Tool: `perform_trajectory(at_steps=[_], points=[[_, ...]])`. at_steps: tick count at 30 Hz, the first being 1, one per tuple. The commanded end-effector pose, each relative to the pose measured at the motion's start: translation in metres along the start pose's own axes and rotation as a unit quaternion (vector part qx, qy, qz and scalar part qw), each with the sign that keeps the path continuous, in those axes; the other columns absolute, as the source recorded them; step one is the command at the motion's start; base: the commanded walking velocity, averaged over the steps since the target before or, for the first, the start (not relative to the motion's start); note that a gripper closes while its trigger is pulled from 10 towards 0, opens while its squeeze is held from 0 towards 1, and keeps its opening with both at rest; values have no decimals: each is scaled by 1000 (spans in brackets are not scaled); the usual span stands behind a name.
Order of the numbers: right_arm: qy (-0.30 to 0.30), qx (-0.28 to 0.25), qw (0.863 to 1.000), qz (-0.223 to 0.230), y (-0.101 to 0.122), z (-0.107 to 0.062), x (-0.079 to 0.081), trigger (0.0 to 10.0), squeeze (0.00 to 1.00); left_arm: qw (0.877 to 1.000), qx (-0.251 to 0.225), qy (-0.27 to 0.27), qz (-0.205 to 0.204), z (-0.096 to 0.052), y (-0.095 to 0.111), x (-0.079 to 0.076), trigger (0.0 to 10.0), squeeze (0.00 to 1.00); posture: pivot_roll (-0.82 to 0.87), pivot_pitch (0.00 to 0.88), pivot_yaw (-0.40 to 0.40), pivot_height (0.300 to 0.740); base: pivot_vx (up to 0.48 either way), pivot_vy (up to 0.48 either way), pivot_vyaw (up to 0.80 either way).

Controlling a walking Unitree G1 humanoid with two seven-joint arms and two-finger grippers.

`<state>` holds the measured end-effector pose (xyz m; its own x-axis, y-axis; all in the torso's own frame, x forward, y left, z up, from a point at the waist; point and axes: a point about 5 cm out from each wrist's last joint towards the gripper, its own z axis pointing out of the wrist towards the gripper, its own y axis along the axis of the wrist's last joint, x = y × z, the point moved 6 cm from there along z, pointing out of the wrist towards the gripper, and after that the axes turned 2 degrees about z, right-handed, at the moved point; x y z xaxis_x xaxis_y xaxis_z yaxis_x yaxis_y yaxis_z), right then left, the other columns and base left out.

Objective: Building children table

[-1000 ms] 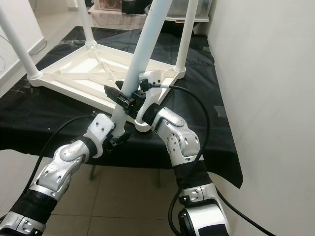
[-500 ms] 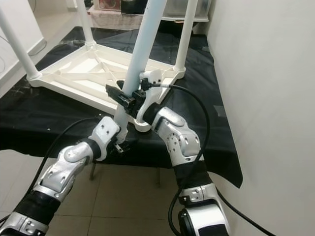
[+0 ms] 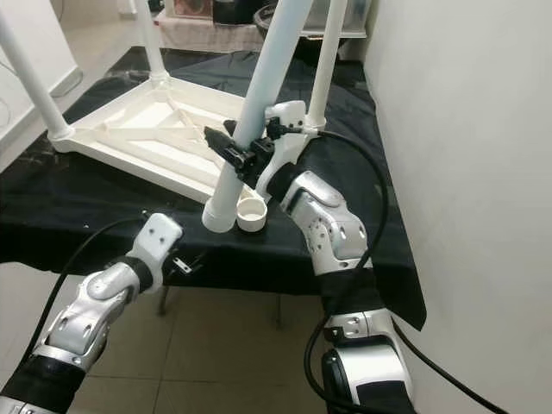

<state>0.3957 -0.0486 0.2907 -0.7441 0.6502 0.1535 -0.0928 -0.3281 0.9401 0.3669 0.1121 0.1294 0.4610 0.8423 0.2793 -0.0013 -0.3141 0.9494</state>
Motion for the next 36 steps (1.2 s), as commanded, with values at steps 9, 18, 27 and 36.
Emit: perform_trajectory(at_steps=[9, 18, 27, 36], points=[[-105, -52, 991, -66, 29, -5, -43, 10000, 0, 987, -85, 119, -63, -32, 29, 5, 10000, 0, 96, 102, -11, 740, 0, 0, 0], [-105, -55, 991, -61, 24, -4, -44, 10000, 0, 985, -99, 129, -63, -35, 37, 1, 10000, 0, 91, 109, -19, 740, 278, 0, 0], [-107, -58, 991, -61, 22, -2, -47, 10000, 0, 984, -97, 136, -58, -37, 38, 4, 10000, 0, 93, 109, -22, 740, 385, 0, 0], [-102, -67, 991, -52, 23, -2, -46, 10000, 0, 984, -92, 139, -67, -36, 37, 0, 10000, 0, 89, 102, -19, 740, 217, 0, 0]])
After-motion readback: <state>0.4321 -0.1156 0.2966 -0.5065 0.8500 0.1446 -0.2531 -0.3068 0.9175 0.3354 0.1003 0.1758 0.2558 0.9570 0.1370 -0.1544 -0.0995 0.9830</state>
